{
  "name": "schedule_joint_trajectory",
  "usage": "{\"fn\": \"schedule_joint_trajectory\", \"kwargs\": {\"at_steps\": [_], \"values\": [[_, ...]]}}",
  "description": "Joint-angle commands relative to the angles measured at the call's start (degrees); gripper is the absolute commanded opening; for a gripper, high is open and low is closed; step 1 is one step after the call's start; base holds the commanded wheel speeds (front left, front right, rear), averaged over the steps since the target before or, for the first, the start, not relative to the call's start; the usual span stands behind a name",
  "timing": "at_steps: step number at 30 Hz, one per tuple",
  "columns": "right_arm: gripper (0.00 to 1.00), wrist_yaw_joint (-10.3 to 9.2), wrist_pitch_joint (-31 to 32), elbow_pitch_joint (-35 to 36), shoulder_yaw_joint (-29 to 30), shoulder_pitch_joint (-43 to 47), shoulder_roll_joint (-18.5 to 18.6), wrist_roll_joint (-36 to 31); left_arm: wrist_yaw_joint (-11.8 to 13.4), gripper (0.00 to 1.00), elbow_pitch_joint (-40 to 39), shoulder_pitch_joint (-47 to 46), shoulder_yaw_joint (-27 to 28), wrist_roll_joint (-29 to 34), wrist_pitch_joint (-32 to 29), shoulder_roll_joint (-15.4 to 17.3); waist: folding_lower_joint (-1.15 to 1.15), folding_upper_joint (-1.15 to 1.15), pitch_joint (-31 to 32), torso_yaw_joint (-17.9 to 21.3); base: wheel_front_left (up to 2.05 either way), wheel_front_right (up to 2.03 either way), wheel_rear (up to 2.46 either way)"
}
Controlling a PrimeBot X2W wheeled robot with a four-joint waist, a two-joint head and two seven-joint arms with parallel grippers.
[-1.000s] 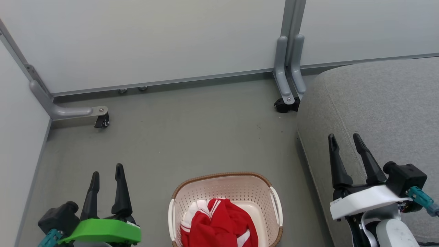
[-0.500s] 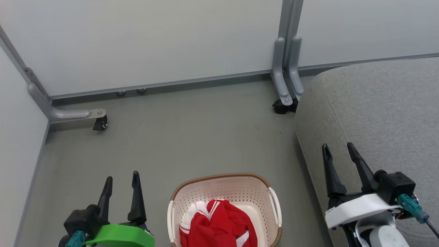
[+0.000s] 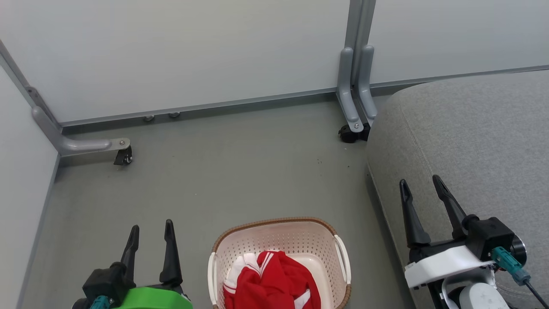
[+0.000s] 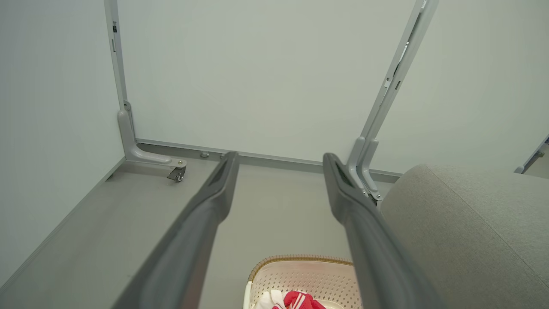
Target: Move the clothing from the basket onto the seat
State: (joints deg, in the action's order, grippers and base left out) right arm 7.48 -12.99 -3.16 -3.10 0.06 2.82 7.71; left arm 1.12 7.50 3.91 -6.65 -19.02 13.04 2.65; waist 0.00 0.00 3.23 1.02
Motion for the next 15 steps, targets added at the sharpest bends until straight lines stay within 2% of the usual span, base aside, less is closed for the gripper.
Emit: {"fn": "schedule_joint_trajectory", "kwargs": {"at_steps": [1, 8, 15], "values": [[1.0, 0.02, -0.6, 0.6, -0.1, 0.8, 0.1, -1.5, -0.2, 1.0, -0.1, 0.5, 0.0, 1.3, 0.5, 0.3, 0.0, 0.0, 0.1, 0.0, 0.0, 0.0, 0.0], [1.0, 0.01, -1.3, 1.4, -0.6, 1.2, 0.1, -2.4, -0.1, 1.0, -0.3, 1.1, -1.7, 6.2, 1.2, 0.4, 0.0, 0.0, 0.6, -0.3, 0.0, 0.0, 0.0], [1.0, 0.01, -2.0, 0.4, -0.1, 1.8, 0.1, 2.2, -0.5, 1.0, -1.0, 1.5, -1.3, 4.8, 1.9, 0.4, 0.0, 0.0, 1.1, -0.4, 0.0, 0.0, 0.0]]}}
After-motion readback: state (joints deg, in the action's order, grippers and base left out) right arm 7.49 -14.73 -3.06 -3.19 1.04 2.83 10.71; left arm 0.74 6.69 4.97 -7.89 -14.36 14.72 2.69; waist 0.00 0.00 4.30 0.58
